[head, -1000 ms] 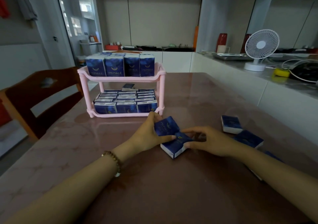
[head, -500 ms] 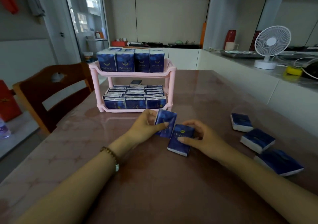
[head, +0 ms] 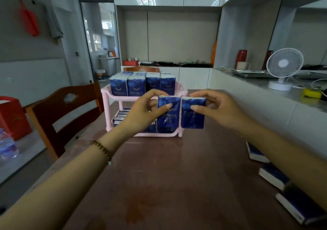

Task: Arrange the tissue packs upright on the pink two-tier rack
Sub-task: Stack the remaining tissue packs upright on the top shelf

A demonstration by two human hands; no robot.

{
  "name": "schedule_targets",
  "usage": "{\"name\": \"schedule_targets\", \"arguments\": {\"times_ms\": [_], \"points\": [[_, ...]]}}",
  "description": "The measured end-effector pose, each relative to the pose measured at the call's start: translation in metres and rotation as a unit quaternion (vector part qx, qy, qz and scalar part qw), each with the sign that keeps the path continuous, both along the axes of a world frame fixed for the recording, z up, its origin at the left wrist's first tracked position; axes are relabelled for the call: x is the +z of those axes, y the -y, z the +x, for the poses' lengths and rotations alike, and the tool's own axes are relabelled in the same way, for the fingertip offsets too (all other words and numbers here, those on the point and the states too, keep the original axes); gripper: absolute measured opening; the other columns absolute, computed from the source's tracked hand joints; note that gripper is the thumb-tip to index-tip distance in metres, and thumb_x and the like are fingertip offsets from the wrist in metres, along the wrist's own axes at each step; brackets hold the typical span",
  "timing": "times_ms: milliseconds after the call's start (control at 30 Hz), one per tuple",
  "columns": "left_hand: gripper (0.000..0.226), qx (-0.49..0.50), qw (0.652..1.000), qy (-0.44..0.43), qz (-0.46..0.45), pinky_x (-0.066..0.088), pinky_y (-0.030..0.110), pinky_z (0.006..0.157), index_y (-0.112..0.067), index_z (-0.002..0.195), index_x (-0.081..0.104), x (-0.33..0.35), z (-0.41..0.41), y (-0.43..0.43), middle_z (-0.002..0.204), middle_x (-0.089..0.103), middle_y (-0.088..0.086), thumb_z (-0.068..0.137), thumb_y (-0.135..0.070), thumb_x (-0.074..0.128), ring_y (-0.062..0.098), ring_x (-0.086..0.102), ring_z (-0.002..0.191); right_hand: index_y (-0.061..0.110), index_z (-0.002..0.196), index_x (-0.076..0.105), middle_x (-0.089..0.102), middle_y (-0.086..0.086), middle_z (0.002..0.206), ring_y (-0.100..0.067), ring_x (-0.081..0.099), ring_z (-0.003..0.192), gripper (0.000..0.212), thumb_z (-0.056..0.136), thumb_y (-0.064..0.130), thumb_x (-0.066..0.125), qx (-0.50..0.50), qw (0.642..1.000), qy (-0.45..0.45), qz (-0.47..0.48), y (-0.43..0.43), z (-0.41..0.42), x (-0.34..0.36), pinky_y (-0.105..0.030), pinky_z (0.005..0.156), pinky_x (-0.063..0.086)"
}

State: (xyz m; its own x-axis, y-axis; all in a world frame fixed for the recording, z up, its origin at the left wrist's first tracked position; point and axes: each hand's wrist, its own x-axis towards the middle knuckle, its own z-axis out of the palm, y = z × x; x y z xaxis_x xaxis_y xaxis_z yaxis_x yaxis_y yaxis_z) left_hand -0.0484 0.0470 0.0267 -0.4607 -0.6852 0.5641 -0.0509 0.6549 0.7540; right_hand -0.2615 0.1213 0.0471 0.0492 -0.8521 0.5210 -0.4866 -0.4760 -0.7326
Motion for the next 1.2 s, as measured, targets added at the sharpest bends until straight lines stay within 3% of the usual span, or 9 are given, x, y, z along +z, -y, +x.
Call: {"name": "schedule_targets", "arguments": {"times_ms": [133,233,333,500,700,800,967,1067,1200], "points": [[0.023,0.032,0.996,0.059,-0.054,0.055,0.047,0.064,-0.018,0.108,0.053,0.044,0.008,0.015,0.090,0.059,0.031,0.087,-0.022,0.062,0.041,0.062,0.080,0.023,0.101,0.063,0.067,0.004,0.104,-0.010,0.066,0.092,0.024,0.082,0.009,0.067,0.004,1.000,0.000,-0.029,0.025,0.003,0.027,-0.022,0.079,0.056],[0.023,0.036,0.994,0.087,-0.060,0.058,0.023,0.060,-0.021,0.109,0.052,0.077,0.013,0.034,0.114,0.061,0.007,0.088,-0.022,0.059,0.020,0.065,0.097,0.021,0.109,0.061,0.066,-0.001,0.110,-0.030,0.063,0.097,0.027,0.084,0.015,0.066,-0.017,0.999,-0.028,-0.040,0.047,0.003,0.046,-0.031,0.078,0.057],[0.022,0.055,0.991,0.107,-0.058,0.056,0.020,0.062,-0.017,0.109,0.054,0.108,0.015,0.053,0.103,0.062,0.002,0.088,-0.023,0.059,0.016,0.065,0.089,0.020,0.110,0.060,0.066,-0.001,0.108,-0.035,0.061,0.097,0.025,0.086,0.018,0.064,-0.023,0.999,-0.019,-0.044,0.069,-0.001,0.063,-0.029,0.075,0.056],[0.020,0.074,0.985,0.137,-0.077,0.051,0.010,0.057,-0.007,0.103,0.059,0.131,0.012,0.078,0.088,0.058,0.000,0.086,-0.018,0.064,0.012,0.061,0.069,0.020,0.104,0.062,0.066,-0.008,0.109,-0.020,0.060,0.083,0.021,0.084,0.015,0.067,-0.041,0.997,-0.017,-0.062,0.104,-0.008,0.075,-0.015,0.068,0.052],[0.021,0.094,0.969,0.215,-0.071,0.057,0.018,0.061,-0.010,0.102,0.063,0.127,0.004,0.109,0.097,0.064,0.005,0.084,-0.019,0.067,0.020,0.065,0.078,0.019,0.103,0.065,0.056,-0.008,0.093,-0.020,0.061,0.081,0.022,0.082,0.017,0.069,-0.066,0.997,-0.027,-0.038,0.137,-0.016,0.066,-0.015,0.064,0.053],[0.019,0.107,0.958,0.254,-0.076,0.052,0.015,0.061,-0.012,0.102,0.064,0.121,0.002,0.119,0.100,0.063,0.001,0.084,-0.019,0.067,0.018,0.063,0.084,0.019,0.101,0.067,0.053,0.000,0.077,-0.017,0.060,0.074,0.021,0.080,0.014,0.071,-0.070,0.995,-0.066,-0.028,0.150,-0.016,0.061,-0.028,0.075,0.051],[0.023,0.145,0.936,0.307,-0.091,0.051,0.035,0.090,-0.008,0.103,0.066,0.112,0.001,0.135,0.112,0.064,0.006,0.083,-0.019,0.068,0.022,0.058,0.101,0.026,0.094,0.069,0.054,0.003,0.073,-0.022,0.060,0.075,0.018,0.079,0.016,0.072,-0.074,0.992,-0.096,-0.032,0.168,-0.013,0.052,-0.041,0.084,0.051],[0.015,0.141,0.934,0.316,-0.086,0.051,0.039,0.092,-0.013,0.094,0.065,0.111,0.004,0.138,0.107,0.064,0.005,0.082,-0.021,0.069,0.022,0.059,0.100,0.024,0.096,0.070,0.054,0.004,0.073,-0.016,0.057,0.073,0.017,0.082,0.016,0.070,-0.073,0.993,-0.094,-0.025,0.173,-0.012,0.047,-0.038,0.084,0.050],[0.027,0.142,0.923,0.347,-0.079,0.052,0.035,0.088,-0.007,0.104,0.065,0.108,0.005,0.142,0.106,0.065,0.008,0.082,-0.022,0.069,0.023,0.061,0.097,0.021,0.097,0.070,0.053,0.004,0.074,-0.006,0.052,0.069,0.016,0.082,0.014,0.070,-0.073,0.991,-0.103,-0.030,0.180,-0.008,0.039,-0.031,0.077,0.047]]}}
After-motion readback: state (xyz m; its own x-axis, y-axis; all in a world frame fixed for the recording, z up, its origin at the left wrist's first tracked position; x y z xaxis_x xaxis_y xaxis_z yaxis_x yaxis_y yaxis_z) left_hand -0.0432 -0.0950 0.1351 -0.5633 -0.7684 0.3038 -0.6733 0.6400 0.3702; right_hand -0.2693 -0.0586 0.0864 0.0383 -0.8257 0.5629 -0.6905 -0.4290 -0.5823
